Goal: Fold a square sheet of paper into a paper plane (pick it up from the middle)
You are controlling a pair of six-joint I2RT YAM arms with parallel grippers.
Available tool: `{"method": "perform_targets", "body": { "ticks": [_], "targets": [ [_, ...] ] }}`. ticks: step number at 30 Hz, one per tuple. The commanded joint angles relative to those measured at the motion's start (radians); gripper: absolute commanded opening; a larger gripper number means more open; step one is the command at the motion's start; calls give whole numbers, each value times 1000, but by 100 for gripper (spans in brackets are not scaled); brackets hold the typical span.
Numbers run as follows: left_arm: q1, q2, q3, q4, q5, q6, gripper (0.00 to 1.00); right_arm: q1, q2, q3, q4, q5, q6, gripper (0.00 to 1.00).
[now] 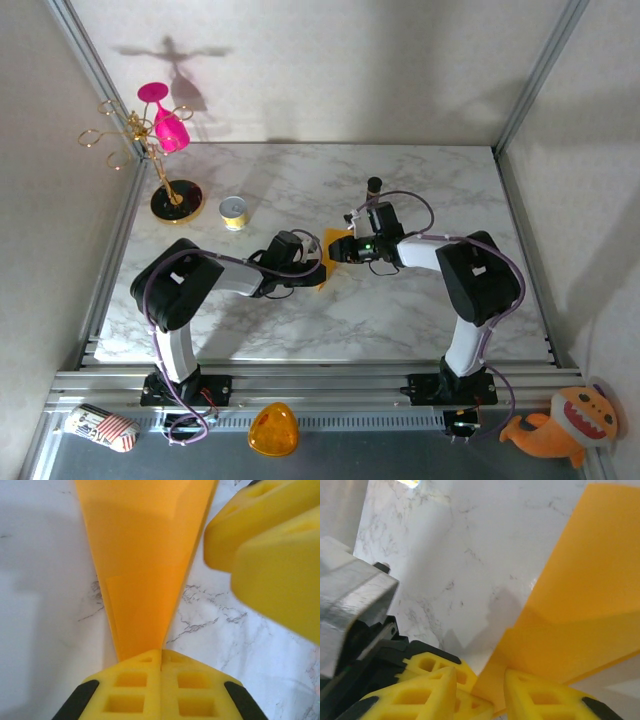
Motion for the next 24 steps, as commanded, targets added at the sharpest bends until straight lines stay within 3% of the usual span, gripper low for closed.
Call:
{"method": "perform_targets", "body": {
  "ticks": [1,24],
  "targets": [
    [-4,91,-4,-180,-49,1,0,11,-13,27,-38,47,9,29],
    [-5,110,-3,-187,-43,-14,5,40,100,101,-107,73,6,27]
  ]
}}
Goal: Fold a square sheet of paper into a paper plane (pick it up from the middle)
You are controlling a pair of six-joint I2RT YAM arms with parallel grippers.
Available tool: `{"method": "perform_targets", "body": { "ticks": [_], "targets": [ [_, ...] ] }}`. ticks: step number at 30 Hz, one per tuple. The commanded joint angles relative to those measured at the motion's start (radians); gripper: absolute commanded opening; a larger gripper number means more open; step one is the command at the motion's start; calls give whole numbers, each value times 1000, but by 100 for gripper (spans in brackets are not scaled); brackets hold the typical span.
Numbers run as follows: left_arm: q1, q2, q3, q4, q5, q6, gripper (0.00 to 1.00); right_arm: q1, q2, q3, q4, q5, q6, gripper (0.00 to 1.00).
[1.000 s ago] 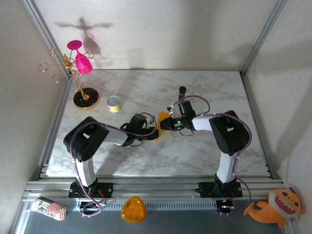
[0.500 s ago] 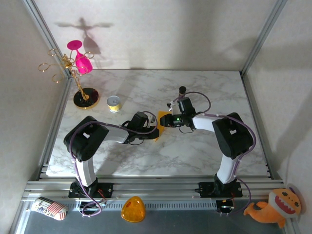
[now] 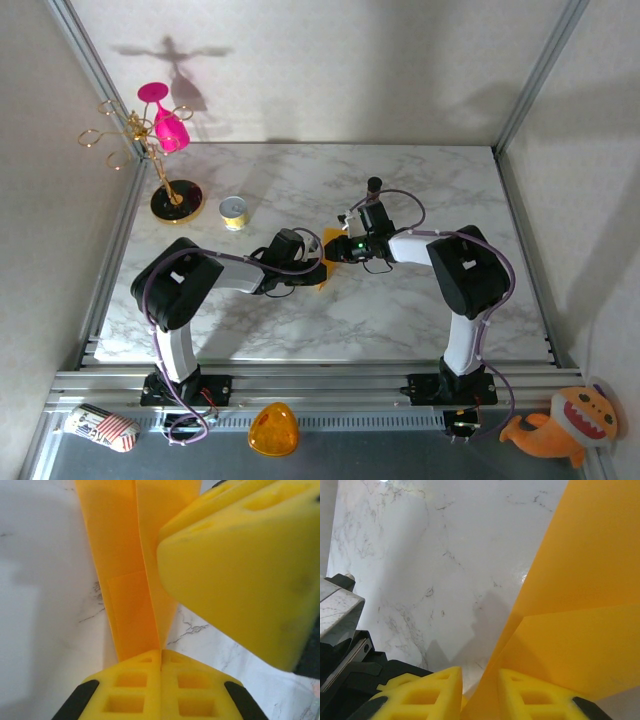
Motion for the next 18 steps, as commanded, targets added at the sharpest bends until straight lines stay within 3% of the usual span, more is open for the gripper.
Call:
{"method": "perform_targets", "body": {
  "ticks": [1,18],
  "targets": [
    [-7,105,-29,-134,-48,-7,5,8,29,23,-38,22,-5,27],
    [-7,104,-34,-133,-47,-12,6,9,86,55,-67,24,-13,29]
  ]
}}
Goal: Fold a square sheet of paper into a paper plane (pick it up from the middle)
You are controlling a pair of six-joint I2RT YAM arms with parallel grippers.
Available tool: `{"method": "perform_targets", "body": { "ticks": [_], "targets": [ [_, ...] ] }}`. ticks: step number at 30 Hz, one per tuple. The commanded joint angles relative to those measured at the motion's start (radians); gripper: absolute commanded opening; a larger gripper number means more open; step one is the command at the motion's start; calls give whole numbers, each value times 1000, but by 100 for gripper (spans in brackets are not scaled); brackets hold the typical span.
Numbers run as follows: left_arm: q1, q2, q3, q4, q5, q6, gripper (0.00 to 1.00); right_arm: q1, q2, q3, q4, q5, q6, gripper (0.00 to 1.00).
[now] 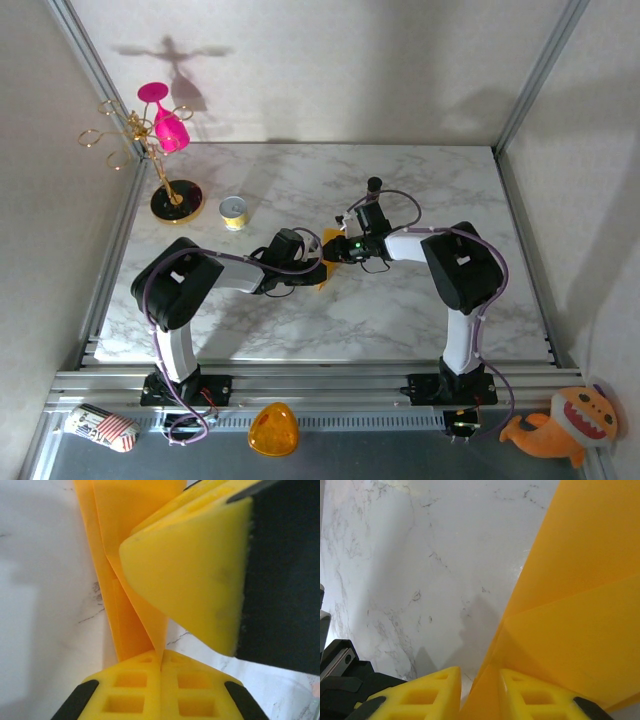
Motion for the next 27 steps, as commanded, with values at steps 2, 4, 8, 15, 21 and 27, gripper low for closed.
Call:
{"method": "perform_targets", "body": {
  "ticks": [2,4,8,15,21,27],
  "targets": [
    [-8,97,-36,-135,-53,-11,6,5,41,19,-61,26,-12,29],
    [-8,91,-38,-135,-52,-12,7,5,48,24,-71,37,-12,28],
    [-8,67,-39,-134,-41,-20,9,4,59,33,-110,74,-9,28],
    [-8,-27,-68,-131,-20,-70,18,5,82,66,-194,148,-2,29],
    [-8,-141,-105,-192,-52,-99,23,4,99,82,-221,164,-1,29],
    [-5,-280,-85,-242,-115,-110,25,4,99,88,-226,160,0,29]
  ]
}}
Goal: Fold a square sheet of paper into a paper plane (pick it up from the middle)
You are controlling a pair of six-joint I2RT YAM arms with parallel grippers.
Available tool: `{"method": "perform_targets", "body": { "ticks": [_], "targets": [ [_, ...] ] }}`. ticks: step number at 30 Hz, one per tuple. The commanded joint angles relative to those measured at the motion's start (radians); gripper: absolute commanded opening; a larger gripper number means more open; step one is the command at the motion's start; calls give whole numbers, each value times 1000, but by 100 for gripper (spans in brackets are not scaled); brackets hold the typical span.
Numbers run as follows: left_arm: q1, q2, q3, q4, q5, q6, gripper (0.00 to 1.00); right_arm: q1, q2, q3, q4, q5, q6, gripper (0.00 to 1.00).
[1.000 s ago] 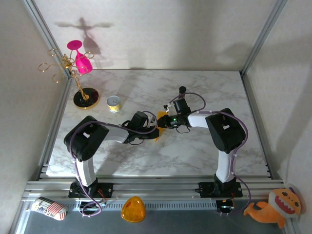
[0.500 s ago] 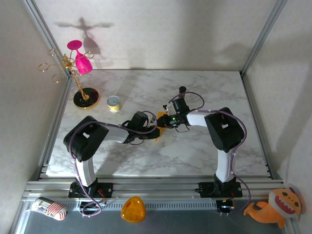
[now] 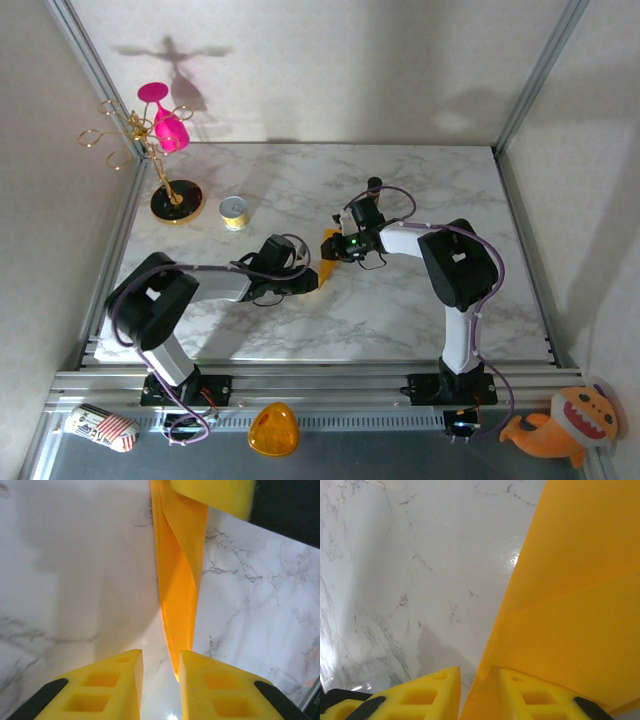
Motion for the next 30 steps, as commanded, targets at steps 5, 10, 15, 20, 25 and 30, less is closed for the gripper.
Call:
{"method": "perform_targets", "body": {
  "ticks": [5,10,15,20,25,30],
  "targets": [
    [-18,-89,48,55,-43,-60,20,-6,65,-5,-79,112,-4,28],
    [-40,0,79,176,-7,-118,15,-6,67,-5,-81,110,-1,27],
    [-60,93,136,183,8,-129,11,-5,69,-2,-88,111,-1,27],
    [-65,145,154,160,-16,-110,9,-6,69,-5,-90,111,-1,27],
    [-65,172,144,152,-42,-93,9,-5,69,-5,-95,115,-3,27],
    [-65,187,121,171,-32,-101,9,-6,70,-3,-100,118,-3,27]
  ]
}}
